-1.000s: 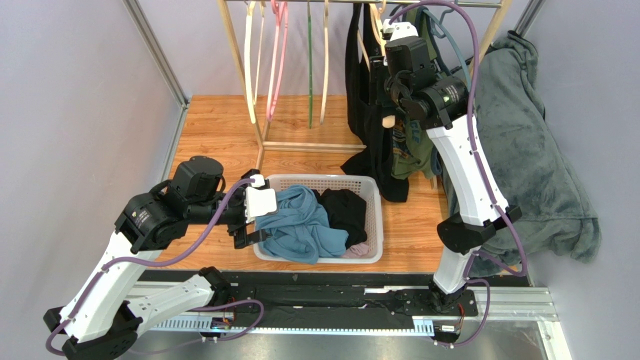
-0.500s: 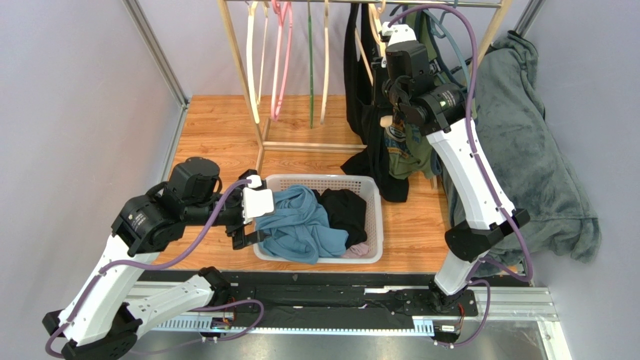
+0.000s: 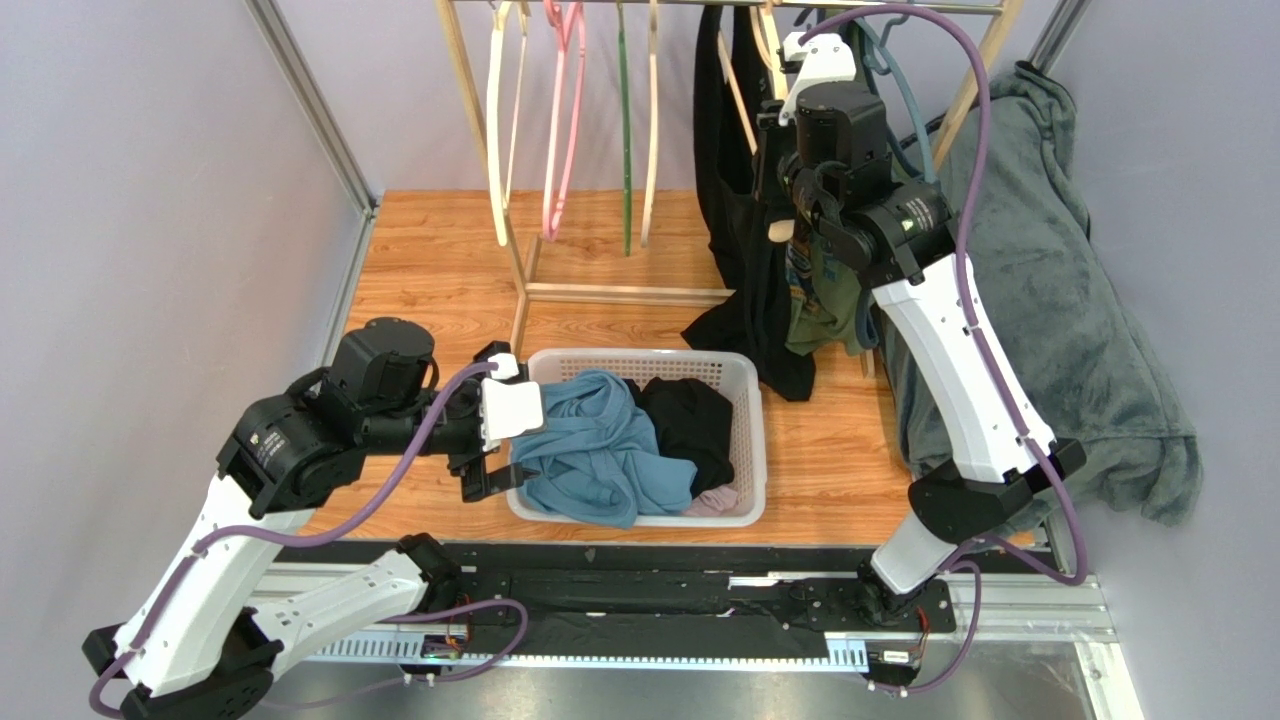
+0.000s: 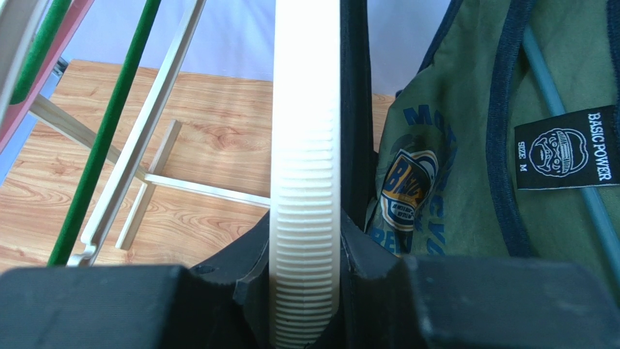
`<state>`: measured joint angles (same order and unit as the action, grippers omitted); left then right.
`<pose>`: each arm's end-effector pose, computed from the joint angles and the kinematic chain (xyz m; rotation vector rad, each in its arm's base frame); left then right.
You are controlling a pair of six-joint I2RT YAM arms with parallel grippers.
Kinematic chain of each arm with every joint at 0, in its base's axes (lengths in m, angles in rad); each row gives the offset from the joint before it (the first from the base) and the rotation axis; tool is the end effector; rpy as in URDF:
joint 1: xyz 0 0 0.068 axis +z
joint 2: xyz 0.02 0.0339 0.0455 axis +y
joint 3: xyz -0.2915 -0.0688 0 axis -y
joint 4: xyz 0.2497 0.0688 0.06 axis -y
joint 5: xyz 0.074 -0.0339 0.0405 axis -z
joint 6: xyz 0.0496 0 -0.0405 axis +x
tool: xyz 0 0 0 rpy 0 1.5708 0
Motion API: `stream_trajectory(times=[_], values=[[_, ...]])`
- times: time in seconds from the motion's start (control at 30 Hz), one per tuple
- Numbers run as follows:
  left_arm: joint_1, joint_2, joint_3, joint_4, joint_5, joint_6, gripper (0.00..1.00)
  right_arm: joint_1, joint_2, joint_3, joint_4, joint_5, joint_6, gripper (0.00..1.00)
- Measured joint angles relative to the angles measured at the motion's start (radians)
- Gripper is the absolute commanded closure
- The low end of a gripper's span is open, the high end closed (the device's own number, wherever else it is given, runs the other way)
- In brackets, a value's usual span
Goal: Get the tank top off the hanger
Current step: Pick up the hanger from the clothesline.
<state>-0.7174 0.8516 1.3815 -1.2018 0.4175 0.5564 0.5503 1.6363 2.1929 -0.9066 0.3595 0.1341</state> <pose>0.0670 -0.0852 0.4365 1.5027 1.6499 -0.5549 0.2926 0.1590 0.5459 -0.1549 1.8930 0.1197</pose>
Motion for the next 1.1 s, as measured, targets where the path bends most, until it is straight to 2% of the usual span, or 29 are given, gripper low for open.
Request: stream_trajectory(times=[0.27, 0.53, 0.73, 0.93, 1.1], values=[[0.0, 0.0, 0.0, 0.0, 0.0, 0.0, 0.01, 0.001, -0.063, -0.118, 0.027, -0.005, 0.001, 1.0], [0.0, 0.002, 0.0, 0.001, -0.005, 0.0, 0.01, 0.008, -0.234, -0.293, -0.019, -0.056, 0.002, 1.0], [0.0, 0.004, 0.0, 0.018, -0.035, -0.004, 0.01, 0.013, -0.314, -0.297, -0.13, -0.142, -0.006, 1.0], [0.0, 0.001, -0.03, 0.063, -0.084, -0.03, 0.01, 0.016, -0.456, -0.292, -0.216, -0.291, -0.031, 1.0], [0.001, 0.006, -0.038, 0.087, -0.098, -0.043, 0.01, 0.016, -0.568, -0.19, -0.229, -0.423, -0.056, 1.0]])
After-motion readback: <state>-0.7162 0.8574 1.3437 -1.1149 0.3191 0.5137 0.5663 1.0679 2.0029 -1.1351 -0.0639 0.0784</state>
